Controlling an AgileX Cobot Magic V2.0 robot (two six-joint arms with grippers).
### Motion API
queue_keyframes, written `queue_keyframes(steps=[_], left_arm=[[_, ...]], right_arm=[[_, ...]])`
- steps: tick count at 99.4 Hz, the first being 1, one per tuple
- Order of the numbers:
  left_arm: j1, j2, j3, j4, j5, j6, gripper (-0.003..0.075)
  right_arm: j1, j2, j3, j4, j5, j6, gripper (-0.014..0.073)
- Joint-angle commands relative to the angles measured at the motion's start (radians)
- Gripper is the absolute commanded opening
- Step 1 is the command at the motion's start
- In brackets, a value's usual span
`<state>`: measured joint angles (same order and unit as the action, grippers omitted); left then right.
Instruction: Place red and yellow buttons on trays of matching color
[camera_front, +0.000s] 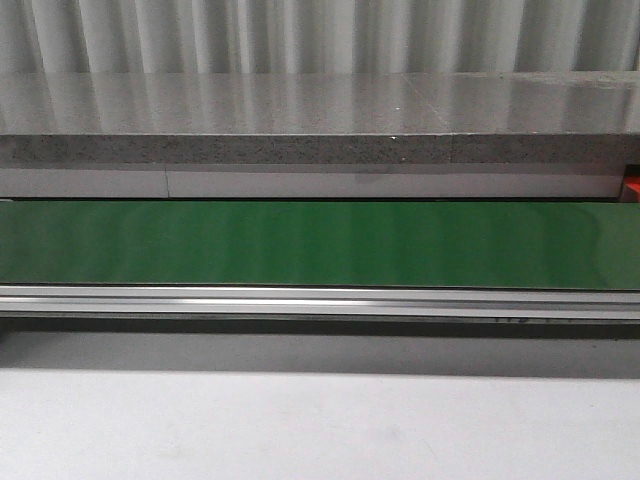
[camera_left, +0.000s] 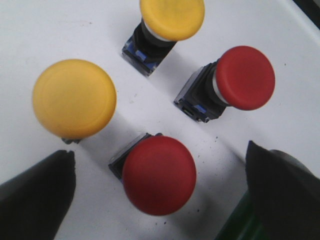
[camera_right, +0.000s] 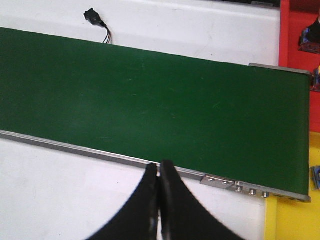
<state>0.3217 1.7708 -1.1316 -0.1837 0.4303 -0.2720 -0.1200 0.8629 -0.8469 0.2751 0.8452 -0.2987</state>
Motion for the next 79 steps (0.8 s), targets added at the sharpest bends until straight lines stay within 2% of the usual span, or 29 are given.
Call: queue_keyframes(steps=[1,40,49,59,66,79], left_arm=[[0.002,-0.024,-0.044,-0.012,-0.056,-0.011,0.0642],[0.002,0.031,-0.067,-0.012,-0.052,-0.011,0.0637],[0.002,0.031,-0.067,-0.012,-0.052,-0.011,0.0608],[0.002,0.031,-0.067,-0.012,-0.045,-0.011,0.0536],[0.002,0.031,-0.067,-0.012,-0.033,-0.011,0.0453],[0.002,0.031,-0.067,-0.012,0.004,-0.011,0.023]], right_arm=[[0.004,-0.012,-0.027,0.013,-0.046,-0.006,-0.0124],[0.004,-0.012,-0.027,0.013,-0.046,-0.006,-0.0124],[0.004,-0.012,-0.027,0.013,-0.046,-0.006,-0.0124],[0.004,-0.012,-0.027,0.013,-0.046,-0.006,-0.0124],[0.004,-0.012,-0.027,0.013,-0.046,-0.006,-0.0124],[0.004,-0.012,-0.027,0.013,-0.046,-0.006,-0.0124]])
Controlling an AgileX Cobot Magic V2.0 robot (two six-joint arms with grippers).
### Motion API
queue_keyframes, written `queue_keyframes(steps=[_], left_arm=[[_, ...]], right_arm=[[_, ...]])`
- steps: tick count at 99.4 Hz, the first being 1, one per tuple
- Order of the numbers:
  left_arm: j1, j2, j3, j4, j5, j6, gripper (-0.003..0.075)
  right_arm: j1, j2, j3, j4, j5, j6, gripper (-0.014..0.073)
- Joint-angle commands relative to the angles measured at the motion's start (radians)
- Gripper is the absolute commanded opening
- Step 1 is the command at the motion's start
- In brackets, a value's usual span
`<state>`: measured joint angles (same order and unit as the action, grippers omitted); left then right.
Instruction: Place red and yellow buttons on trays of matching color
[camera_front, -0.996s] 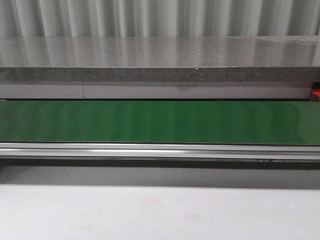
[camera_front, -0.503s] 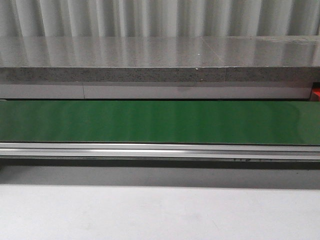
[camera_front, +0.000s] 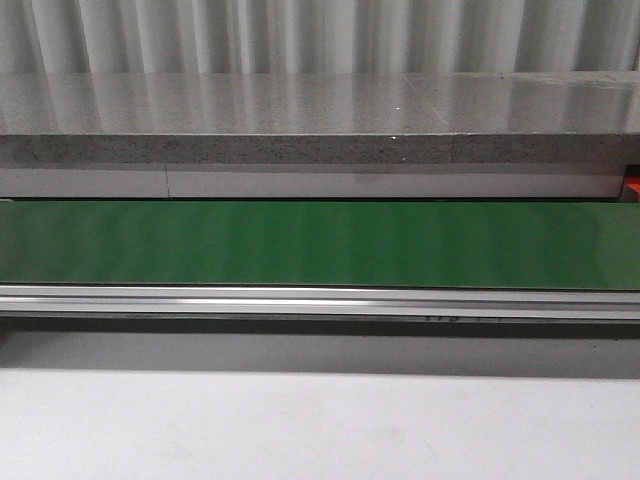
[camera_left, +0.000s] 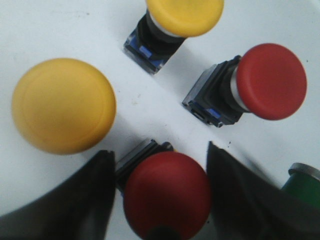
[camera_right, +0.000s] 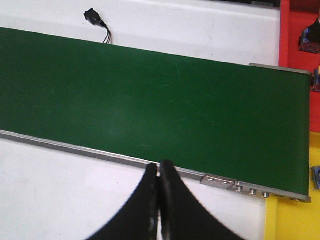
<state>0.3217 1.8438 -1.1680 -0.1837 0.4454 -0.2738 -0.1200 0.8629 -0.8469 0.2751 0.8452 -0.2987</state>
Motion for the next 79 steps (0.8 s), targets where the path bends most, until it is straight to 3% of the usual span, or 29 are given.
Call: queue_keyframes(steps=[1,13,35,53,79], left_arm=[[0.002,-0.042,-0.031,-0.012,-0.011,-0.009,0.0217],[0.002,-0.051,-0.032,-0.012,0.016,-0.009,-0.002],[0.002,-0.152,-0.032,-0.012,0.052,0.041,-0.0018],[-0.004,-0.297,-0.032,-0.016,0.15,0.168,-0.0019],[-0.088,-0.39,-0.032,-0.016,0.262,0.259,-0.0019]], right_arm=[[0.004,-0.012,-0.027,0.013,-0.046,-0.006,-0.0124],[0.004,-0.012,-0.027,0.013,-0.046,-0.006,-0.0124],[0.004,-0.012,-0.027,0.013,-0.046,-0.006,-0.0124],[0.004,-0.012,-0.027,0.013,-0.046,-0.006,-0.0124],[0.004,-0.012,-0.027,0.013,-0.046,-0.006,-0.0124]])
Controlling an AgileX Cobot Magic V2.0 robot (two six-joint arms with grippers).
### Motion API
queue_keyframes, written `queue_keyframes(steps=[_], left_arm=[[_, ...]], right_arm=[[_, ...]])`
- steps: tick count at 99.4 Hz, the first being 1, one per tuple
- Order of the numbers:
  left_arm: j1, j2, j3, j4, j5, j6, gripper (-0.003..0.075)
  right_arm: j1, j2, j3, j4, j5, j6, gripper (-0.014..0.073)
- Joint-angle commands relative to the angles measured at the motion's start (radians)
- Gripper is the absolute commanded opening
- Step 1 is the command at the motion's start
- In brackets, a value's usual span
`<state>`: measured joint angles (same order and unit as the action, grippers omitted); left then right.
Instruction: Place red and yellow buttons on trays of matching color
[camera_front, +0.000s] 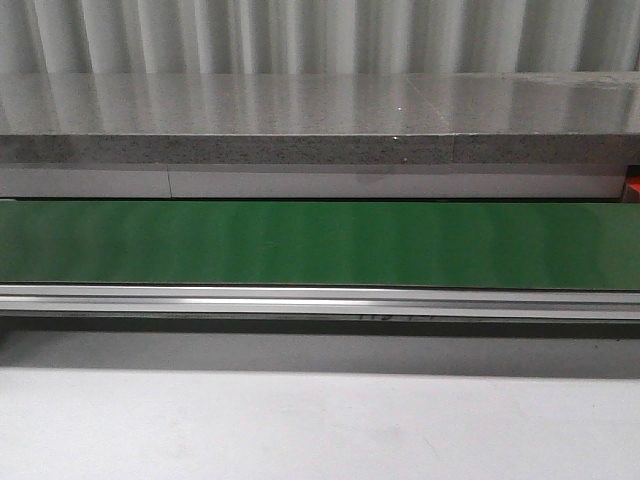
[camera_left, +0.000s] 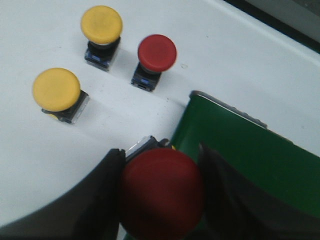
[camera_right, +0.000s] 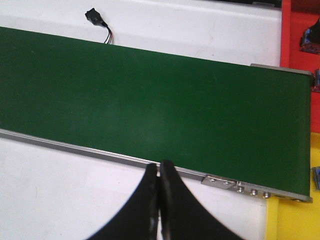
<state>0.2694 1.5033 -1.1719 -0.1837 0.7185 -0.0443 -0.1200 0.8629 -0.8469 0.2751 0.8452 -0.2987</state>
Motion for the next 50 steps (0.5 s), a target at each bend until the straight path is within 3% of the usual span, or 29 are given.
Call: queue_keyframes(steps=[1,23,50], left_arm=[[-0.039,-0.049,-0.028,-0.016,-0.011,0.033,-0.0019],[-0.139,-0.047,-0.018,-0.014,-0.027,0.06,-0.0019],[-0.171,0.02,-0.018,-0.014,-0.053,0.06,-0.0019]], right_arm=[[0.004,-0.012,-0.027,0.013,-0.046,-0.006,-0.0124],[0.004,-0.012,-0.027,0.013,-0.046,-0.006,-0.0124],[0.004,-0.012,-0.027,0.013,-0.046,-0.006,-0.0124]])
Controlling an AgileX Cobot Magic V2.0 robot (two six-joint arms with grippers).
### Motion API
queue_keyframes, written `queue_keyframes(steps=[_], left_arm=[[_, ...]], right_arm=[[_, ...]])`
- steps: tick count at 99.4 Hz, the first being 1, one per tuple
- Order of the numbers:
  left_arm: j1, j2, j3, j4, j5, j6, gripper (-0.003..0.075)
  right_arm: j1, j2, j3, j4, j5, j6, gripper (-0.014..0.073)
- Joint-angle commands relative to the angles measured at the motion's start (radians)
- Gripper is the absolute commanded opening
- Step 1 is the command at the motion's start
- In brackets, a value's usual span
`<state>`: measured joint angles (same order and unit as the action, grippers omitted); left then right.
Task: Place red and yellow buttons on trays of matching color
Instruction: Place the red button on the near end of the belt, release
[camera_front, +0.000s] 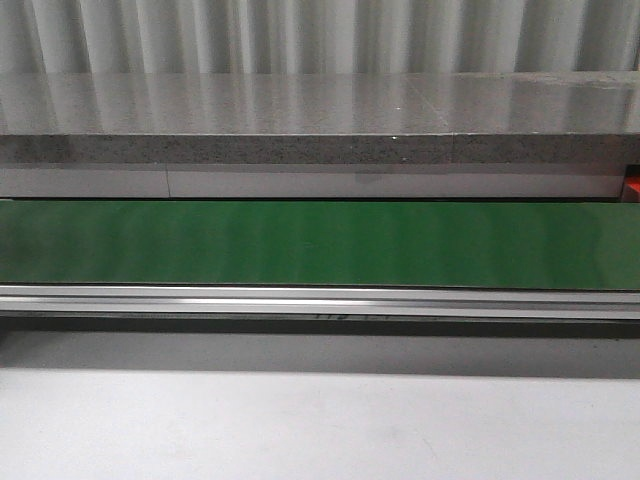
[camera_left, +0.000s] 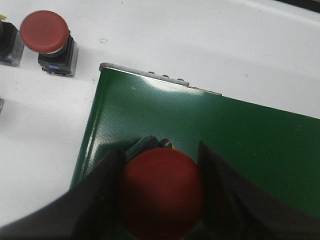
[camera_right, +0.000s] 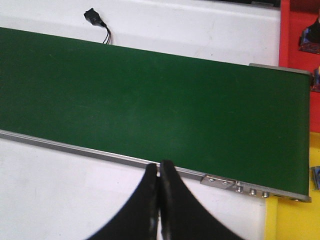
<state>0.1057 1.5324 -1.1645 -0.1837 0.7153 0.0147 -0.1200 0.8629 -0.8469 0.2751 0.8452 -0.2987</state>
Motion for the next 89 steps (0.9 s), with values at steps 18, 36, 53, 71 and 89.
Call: queue_keyframes(steps=[18,36,53,71,89], left_arm=[[-0.008,0.021,-0.026,-0.014,-0.045,0.001,-0.0018],[-0.008,0.021,-0.026,-0.014,-0.035,0.012,0.0072],[-0.008,0.021,-0.026,-0.016,-0.02,0.014,0.0402],[-0.009,0.019,-0.028,-0.036,-0.005,0.014,0.0614],[-0.014,-0.016,-0.09,-0.04,0.019,0.021,0.0608]], right_arm=[[0.004,-0.012,-0.027,0.013,-0.046,-0.006,-0.0124],[0.004,-0.012,-0.027,0.013,-0.046,-0.006,-0.0124],[0.004,-0.012,-0.027,0.013,-0.046,-0.006,-0.0124],[0.004,-0.012,-0.027,0.013,-0.046,-0.006,-0.0124],[0.004,-0.012,-0.027,0.013,-0.046,-0.006,-0.0124]])
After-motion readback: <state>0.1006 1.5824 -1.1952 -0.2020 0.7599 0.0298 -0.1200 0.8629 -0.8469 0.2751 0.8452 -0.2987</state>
